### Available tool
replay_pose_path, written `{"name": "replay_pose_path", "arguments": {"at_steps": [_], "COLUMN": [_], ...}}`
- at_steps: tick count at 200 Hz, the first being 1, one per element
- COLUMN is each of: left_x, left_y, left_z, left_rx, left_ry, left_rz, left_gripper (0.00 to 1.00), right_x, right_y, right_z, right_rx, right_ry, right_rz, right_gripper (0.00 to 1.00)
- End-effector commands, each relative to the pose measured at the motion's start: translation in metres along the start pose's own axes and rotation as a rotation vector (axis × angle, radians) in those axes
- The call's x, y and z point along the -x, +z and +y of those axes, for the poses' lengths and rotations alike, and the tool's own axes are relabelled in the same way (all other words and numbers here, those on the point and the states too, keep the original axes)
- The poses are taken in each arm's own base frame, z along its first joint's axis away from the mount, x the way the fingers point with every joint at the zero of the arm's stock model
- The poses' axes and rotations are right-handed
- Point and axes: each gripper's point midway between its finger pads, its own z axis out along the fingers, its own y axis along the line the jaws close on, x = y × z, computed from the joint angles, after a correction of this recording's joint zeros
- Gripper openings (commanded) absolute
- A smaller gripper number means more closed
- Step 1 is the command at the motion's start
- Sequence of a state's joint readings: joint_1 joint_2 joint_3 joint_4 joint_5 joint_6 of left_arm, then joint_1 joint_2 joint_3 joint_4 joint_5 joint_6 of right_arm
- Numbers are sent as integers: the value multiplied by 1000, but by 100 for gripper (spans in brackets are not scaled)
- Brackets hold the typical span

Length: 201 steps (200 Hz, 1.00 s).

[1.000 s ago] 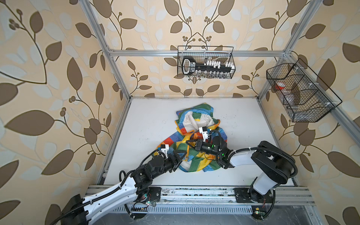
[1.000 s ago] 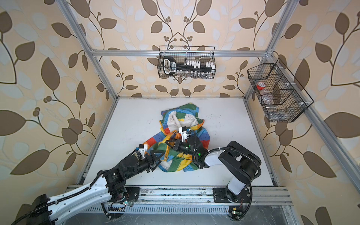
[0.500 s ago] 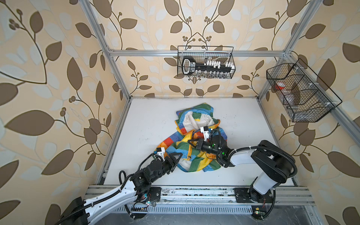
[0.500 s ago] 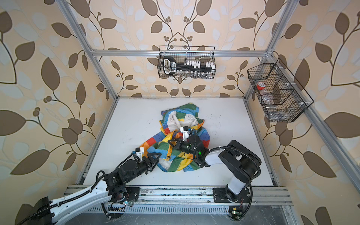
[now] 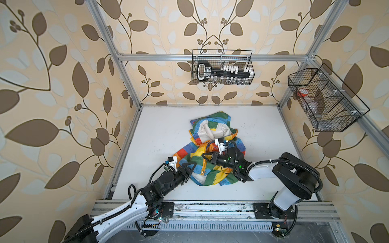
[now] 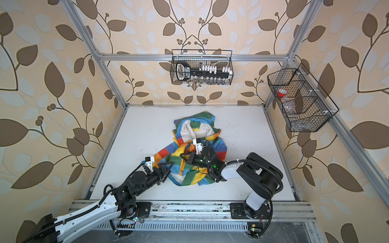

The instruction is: Zip up the jacket

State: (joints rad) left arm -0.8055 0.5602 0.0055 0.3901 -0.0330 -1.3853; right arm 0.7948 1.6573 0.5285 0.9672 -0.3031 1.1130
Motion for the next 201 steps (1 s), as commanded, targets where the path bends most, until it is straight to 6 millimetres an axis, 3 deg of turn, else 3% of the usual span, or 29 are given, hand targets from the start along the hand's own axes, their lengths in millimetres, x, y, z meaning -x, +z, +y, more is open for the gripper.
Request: {"name": "replay_pose_path", "arguments": {"at_steps": [1, 23, 43, 88, 97, 118, 140, 162, 183, 201], "left_x": [1, 0, -2, 1, 1, 1, 2, 2, 1, -3], "left_y": [3, 8, 11, 11, 10, 10, 10, 11, 12, 12], "left_z": [-25, -28, -30, -26, -24, -20, -17, -18, -22, -20], "left_rx": [-79, -81, -80, -63, -54, -40, -33, -37, -52, -38], "left_ry": [25, 30, 39, 40, 41, 44, 46, 44, 51, 77], "left_rz": [9, 22, 31, 22, 19, 18, 17, 14, 24, 47], "left_gripper": [68, 64, 55, 15, 8, 0, 1, 5, 16, 49], "right_x": [8, 8, 7, -1, -4, -10, -15, -26, -26, -20], "right_y": [2, 2, 2, 1, -1, -3, -4, 2, 6, 8], "right_z": [15, 15, 13, -2, -7, -10, 1, 11, 10, 10], "right_rx": [30, 28, 25, -34, -65, -82, -24, 24, 60, 88], "right_ry": [-23, -22, -25, -40, -52, -69, -74, -81, -29, 18], "right_rz": [-23, -22, -19, 19, 31, 66, 77, 125, 122, 104], "right_gripper": [0, 0, 0, 0, 5, 12, 27, 32, 13, 0]}}
